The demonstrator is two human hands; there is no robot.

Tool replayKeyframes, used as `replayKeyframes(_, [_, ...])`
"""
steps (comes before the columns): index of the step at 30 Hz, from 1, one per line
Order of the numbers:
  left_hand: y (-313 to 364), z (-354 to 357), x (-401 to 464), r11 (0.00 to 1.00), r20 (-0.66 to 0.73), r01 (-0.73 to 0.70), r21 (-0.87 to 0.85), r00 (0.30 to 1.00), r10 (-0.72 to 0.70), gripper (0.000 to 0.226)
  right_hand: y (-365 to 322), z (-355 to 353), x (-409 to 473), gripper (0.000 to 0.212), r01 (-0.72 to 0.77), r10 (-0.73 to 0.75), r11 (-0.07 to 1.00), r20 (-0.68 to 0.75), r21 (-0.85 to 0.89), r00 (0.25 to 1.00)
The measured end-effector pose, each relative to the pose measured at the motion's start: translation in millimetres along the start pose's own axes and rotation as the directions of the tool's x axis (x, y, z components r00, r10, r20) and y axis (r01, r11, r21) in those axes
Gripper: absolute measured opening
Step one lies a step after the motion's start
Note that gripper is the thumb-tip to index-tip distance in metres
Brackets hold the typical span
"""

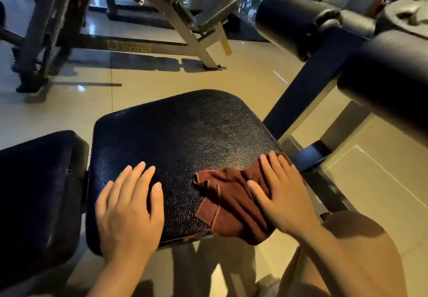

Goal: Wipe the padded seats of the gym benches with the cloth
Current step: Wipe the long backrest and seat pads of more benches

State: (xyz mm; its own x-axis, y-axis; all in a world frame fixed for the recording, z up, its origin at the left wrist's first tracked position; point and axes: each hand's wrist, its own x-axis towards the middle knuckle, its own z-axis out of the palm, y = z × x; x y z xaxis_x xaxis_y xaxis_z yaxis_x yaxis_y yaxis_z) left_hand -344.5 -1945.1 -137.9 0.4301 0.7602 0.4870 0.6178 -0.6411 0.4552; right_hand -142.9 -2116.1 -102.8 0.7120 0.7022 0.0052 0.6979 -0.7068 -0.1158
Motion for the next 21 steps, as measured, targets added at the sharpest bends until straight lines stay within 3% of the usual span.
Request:
replayKeyframes(6, [-2,-1,-1,1.0,0.019,0.014,0.005,1.0,-0.014,0.05,3,-9,83,0.093,0.032,-0.031,0.999,0.064,-0.014,0.997])
replayKeyframes(10, [-2,-2,0,1.0,0.008,0.03,-0.004,1.0,-0.03,0.048,-3,-2,54,0.085,-0.051,0.063,0.992,-0.099,0.116,0.993])
replayKeyframes(13, [1,-3,2,0.999,0.018,0.047,-0.011,0.999,-0.046,0.047,-7,8,11,0.084,-0.118,0.134,0.987,-0.151,0.112,0.979])
replayKeyframes(17, [2,-3,2,0.999,0.072,0.03,0.021,0.997,-0.032,0.048,-4,7,-3,0.097,-0.076,0.079,0.995,-0.037,0.067,0.996])
replayKeyframes(21, [3,-3,0,1.0,0.016,-0.001,0.015,1.0,0.001,0.049,-2,-7,54,0.104,0.068,-0.068,0.998,0.037,0.001,0.997])
